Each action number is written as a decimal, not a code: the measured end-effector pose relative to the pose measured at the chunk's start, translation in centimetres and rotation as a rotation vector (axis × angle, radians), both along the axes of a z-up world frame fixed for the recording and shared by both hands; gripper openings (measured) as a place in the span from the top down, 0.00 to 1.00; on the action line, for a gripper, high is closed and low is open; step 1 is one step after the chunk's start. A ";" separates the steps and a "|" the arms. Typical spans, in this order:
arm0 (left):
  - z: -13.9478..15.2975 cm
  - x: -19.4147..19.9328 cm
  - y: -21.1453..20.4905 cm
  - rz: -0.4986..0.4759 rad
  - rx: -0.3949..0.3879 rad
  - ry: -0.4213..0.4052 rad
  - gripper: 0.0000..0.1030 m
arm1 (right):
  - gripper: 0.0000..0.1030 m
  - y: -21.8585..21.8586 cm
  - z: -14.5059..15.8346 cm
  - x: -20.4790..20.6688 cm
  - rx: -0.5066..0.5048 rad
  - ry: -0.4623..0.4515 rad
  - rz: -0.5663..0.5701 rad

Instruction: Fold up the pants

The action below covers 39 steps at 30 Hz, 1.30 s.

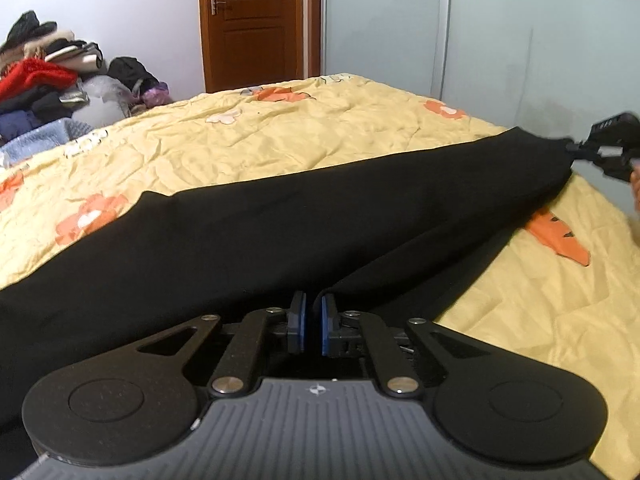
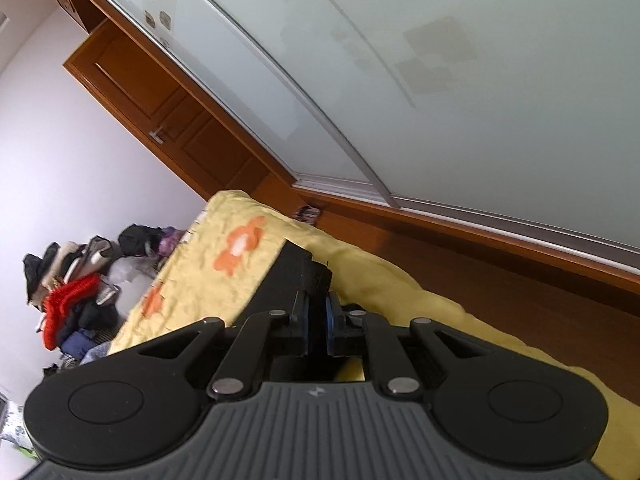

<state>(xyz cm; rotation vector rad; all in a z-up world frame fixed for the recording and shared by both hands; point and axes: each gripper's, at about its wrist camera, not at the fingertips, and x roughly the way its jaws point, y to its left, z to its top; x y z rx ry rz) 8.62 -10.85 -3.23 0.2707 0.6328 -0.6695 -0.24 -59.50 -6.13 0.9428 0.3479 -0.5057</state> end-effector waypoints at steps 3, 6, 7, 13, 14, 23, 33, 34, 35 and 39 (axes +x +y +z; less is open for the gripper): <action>-0.1 -0.1 0.3 -0.002 -0.006 0.017 0.93 | 0.92 0.0 -0.8 0.3 0.014 0.021 -0.002; 0.1 -0.8 0.6 -0.016 -0.007 0.020 0.93 | 0.92 0.0 -1.1 0.4 -0.004 0.027 -0.007; 0.1 -1.1 0.6 -0.026 -0.005 0.016 0.93 | 0.92 0.0 -1.0 0.4 -0.005 0.027 -0.011; 0.8 -2.6 1.7 -0.149 -0.038 0.090 0.81 | 0.73 0.6 0.4 -0.1 -0.082 0.180 -0.149; 1.4 -2.7 2.3 -0.157 -0.066 0.108 0.75 | 0.70 1.4 1.5 -0.9 -0.157 0.214 -0.248; 2.3 2.4 3.1 0.139 0.030 0.065 0.31 | 0.39 21.4 5.1 10.0 -0.478 0.133 0.741; 2.0 0.3 4.3 0.129 0.106 -0.014 0.22 | 0.24 29.1 4.7 11.1 -0.674 0.211 0.977; 1.7 1.2 4.1 0.152 0.134 0.008 0.21 | 0.20 30.2 4.5 11.7 -0.661 0.186 1.026; 1.1 1.8 3.8 0.150 0.173 0.049 0.24 | 0.20 31.2 3.7 12.4 -0.664 0.207 1.086; 1.0 0.6 4.5 0.101 0.171 0.047 0.24 | 0.20 33.7 2.8 12.5 -0.782 0.252 1.204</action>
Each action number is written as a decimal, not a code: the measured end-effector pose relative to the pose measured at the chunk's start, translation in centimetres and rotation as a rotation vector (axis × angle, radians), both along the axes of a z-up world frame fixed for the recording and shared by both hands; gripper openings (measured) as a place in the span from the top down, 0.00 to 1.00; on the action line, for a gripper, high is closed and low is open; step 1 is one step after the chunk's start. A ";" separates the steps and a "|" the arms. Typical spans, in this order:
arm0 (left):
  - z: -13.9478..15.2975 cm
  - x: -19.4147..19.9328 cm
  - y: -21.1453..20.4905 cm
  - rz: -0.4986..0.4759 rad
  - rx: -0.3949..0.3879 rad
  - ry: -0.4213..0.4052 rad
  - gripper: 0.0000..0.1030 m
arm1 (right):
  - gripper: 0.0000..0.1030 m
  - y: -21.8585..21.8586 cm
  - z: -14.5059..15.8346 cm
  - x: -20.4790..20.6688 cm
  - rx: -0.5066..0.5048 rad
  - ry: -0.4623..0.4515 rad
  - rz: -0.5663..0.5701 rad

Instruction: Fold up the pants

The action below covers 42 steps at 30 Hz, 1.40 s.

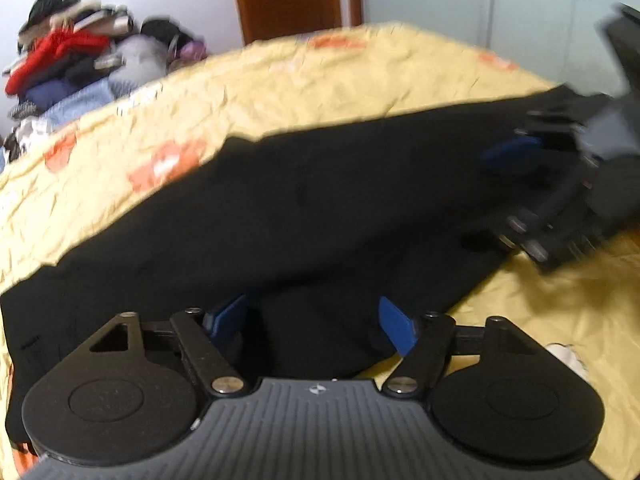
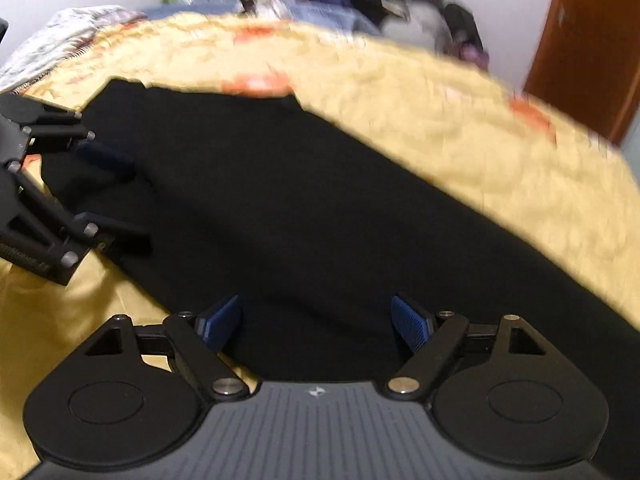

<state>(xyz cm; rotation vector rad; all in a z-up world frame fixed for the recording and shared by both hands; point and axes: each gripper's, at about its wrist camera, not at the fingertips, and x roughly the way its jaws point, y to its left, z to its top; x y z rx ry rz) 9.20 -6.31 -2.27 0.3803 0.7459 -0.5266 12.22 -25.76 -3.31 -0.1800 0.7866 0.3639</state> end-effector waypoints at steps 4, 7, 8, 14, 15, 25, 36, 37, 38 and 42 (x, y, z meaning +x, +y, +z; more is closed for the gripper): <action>0.5 2.0 -0.2 0.097 0.010 -0.015 0.22 | 0.20 0.6 2.2 4.4 0.153 -0.059 -0.008; -0.2 2.1 0.0 0.094 0.004 0.045 0.21 | 0.20 3.5 1.2 9.7 0.175 0.028 0.051; -0.4 1.4 -0.1 0.080 0.009 0.039 0.21 | 0.20 4.8 0.5 11.2 0.148 0.046 0.065; 0.9 -1.3 -0.8 0.030 0.076 -0.124 0.19 | 0.14 5.8 1.2 13.0 0.105 -0.043 -0.058; 1.1 -0.8 -0.7 0.049 0.061 -0.139 0.17 | 0.14 5.3 1.7 11.5 0.130 -0.057 -0.031; 0.4 1.5 -2.4 0.095 -0.001 -0.077 0.11 | 0.13 -4.4 1.6 2.6 0.296 -0.090 -0.227; -0.5 1.2 -6.5 0.085 -0.023 -0.072 0.08 | 0.12 -29.2 -4.2 -17.9 0.940 -0.228 -1.019; -0.4 0.2 -7.1 0.078 -0.024 -0.071 0.08 | 0.14 -30.2 -5.0 -18.8 0.999 -0.222 -1.043; -0.4 0.2 -7.5 0.073 -0.029 -0.069 0.08 | 0.14 -30.8 -5.6 -19.2 1.060 -0.242 -1.036; -0.3 0.2 -8.8 0.063 -0.068 -0.037 0.08 | 0.14 -31.7 -5.7 -18.0 1.061 -0.242 -1.021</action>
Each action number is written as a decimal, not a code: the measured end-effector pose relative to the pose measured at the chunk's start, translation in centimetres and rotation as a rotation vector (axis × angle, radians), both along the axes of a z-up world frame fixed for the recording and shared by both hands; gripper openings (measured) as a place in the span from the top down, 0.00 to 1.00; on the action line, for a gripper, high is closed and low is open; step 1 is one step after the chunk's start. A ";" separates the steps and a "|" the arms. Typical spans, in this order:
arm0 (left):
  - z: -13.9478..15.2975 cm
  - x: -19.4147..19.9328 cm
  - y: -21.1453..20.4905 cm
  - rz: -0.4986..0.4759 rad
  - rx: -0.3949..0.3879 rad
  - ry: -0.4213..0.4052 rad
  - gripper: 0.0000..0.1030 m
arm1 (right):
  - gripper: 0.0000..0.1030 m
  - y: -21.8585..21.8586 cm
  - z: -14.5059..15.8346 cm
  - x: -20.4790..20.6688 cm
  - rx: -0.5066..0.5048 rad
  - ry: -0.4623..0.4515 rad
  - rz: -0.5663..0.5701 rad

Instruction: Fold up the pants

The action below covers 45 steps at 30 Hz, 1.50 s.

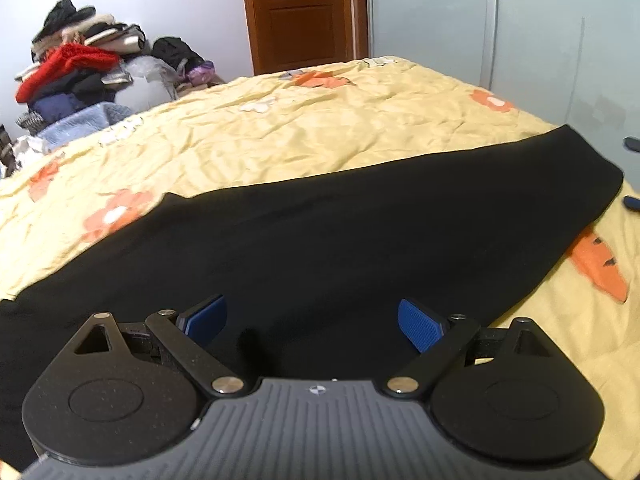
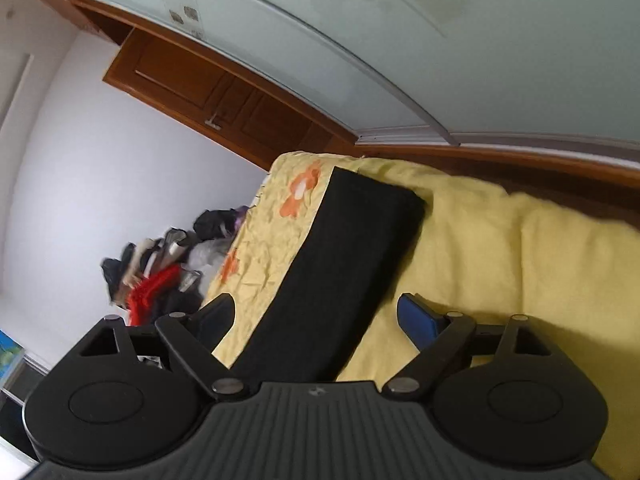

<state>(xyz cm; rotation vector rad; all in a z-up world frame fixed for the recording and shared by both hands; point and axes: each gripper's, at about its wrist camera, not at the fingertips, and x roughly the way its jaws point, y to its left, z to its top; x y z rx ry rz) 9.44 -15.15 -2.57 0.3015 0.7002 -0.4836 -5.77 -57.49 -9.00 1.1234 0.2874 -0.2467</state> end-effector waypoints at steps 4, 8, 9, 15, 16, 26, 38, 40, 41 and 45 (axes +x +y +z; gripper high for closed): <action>-0.4 0.0 -0.8 0.017 -0.052 0.042 0.08 | 0.14 0.2 0.1 2.1 -0.057 0.021 -0.018; -1.3 0.0 -1.0 0.064 -0.053 0.044 0.08 | 0.14 0.0 0.1 2.7 -0.091 0.029 -0.057; -1.7 0.1 -1.0 0.082 -0.037 0.043 0.08 | 0.14 -0.1 0.1 2.8 -0.091 0.023 -0.064; -1.8 -0.1 -1.3 0.064 -0.019 0.021 0.04 | 0.74 -0.8 -1.0 3.0 -0.030 0.029 -0.089; -1.7 0.1 -1.4 0.060 -0.020 0.026 0.04 | 0.77 -1.0 -1.4 3.1 -0.013 0.023 -0.090; -1.0 1.6 -0.5 0.082 -0.178 0.138 0.05 | 0.91 2.0 2.3 5.2 -0.326 0.067 -0.002; -0.7 7.8 2.1 0.108 -0.795 0.562 0.01 | 0.91 17.6 7.0 10.1 -0.841 0.065 0.472; -1.3 8.6 0.7 0.070 -0.842 0.632 0.01 | 0.91 19.2 6.8 10.2 -0.861 0.066 0.525; -1.6 8.9 0.1 0.070 -0.856 0.661 0.01 | 0.91 20.1 6.7 10.3 -0.871 0.071 0.549; -3.7 9.6 -1.5 0.085 -0.936 0.776 0.01 | 0.91 22.5 6.4 10.2 -0.940 0.092 0.610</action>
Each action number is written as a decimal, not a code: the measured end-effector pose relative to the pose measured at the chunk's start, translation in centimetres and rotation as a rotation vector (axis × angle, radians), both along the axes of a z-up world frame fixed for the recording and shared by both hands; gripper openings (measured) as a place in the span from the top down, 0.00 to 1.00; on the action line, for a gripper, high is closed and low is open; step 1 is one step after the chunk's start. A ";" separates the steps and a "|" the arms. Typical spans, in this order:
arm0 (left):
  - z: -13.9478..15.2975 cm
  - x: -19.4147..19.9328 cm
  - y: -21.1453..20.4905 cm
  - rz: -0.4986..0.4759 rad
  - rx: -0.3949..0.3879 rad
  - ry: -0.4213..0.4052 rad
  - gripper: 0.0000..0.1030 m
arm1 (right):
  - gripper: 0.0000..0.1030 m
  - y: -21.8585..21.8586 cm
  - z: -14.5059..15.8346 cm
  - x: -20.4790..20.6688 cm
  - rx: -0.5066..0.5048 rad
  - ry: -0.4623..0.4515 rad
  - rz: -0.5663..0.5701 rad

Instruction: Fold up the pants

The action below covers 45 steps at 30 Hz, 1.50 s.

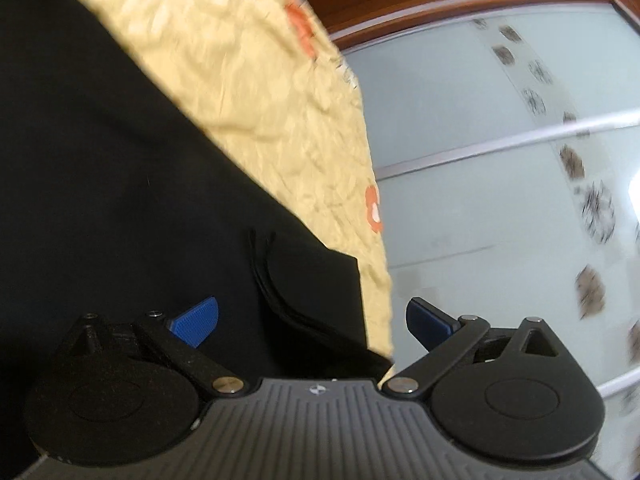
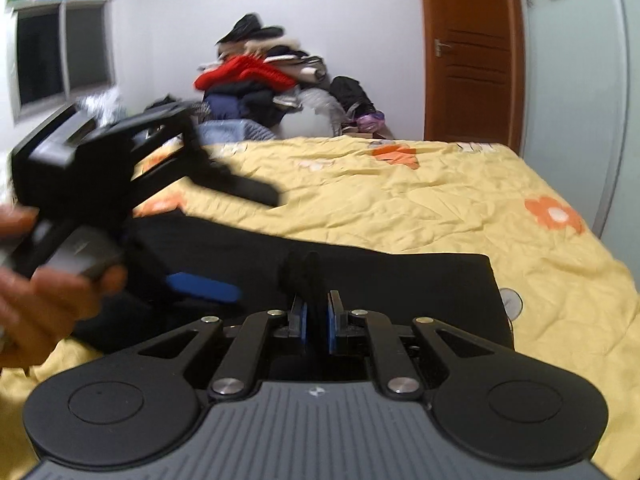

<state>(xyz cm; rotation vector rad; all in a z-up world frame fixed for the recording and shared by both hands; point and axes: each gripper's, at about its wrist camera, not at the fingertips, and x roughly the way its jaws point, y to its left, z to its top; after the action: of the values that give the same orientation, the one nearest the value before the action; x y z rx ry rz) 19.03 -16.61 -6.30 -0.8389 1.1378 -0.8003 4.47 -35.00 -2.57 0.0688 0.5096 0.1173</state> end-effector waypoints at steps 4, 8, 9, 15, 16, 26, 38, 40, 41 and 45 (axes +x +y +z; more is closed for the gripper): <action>-0.9 0.6 -1.1 0.011 -0.079 0.088 0.01 | 0.91 1.0 0.2 -0.7 -0.037 -0.010 0.024; -0.7 0.9 -2.2 -0.020 -0.095 0.112 0.27 | 0.91 1.7 0.6 -1.4 -0.040 -0.038 0.052; -0.9 0.9 -2.4 -0.034 -0.085 0.109 0.39 | 0.91 2.0 0.7 -1.5 -0.040 -0.040 0.062; 2.2 -1.1 -1.5 -0.013 0.219 -0.201 0.89 | 0.91 4.0 0.9 -0.7 -0.037 -0.026 0.098; 3.0 -1.4 -1.1 -0.001 0.278 -0.265 0.89 | 0.91 4.4 0.9 -0.3 -0.024 -0.026 0.111; 5.0 -1.0 4.9 0.087 0.629 -0.472 0.93 | 0.91 11.5 0.4 4.4 0.057 0.001 0.304; 5.7 -1.9 5.5 0.197 0.876 -0.583 0.65 | 0.87 3.9 2.3 1.5 -0.020 0.044 0.145; 6.4 -2.5 4.4 0.172 0.875 -0.626 0.48 | 0.87 0.8 1.9 1.6 -0.046 0.091 0.016; 6.5 -2.8 3.8 0.157 0.861 -0.642 0.39 | 0.87 -1.0 1.5 1.7 -0.015 0.130 -0.039; 6.1 -4.1 0.1 0.059 0.888 -0.716 0.37 | 0.87 -4.3 0.5 -0.2 0.114 0.134 -0.113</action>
<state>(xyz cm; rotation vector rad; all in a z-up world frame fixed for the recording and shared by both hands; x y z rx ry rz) 14.88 -16.52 -0.20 0.1663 0.6874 -0.4011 4.29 -39.33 -2.11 0.2176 0.6313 0.0310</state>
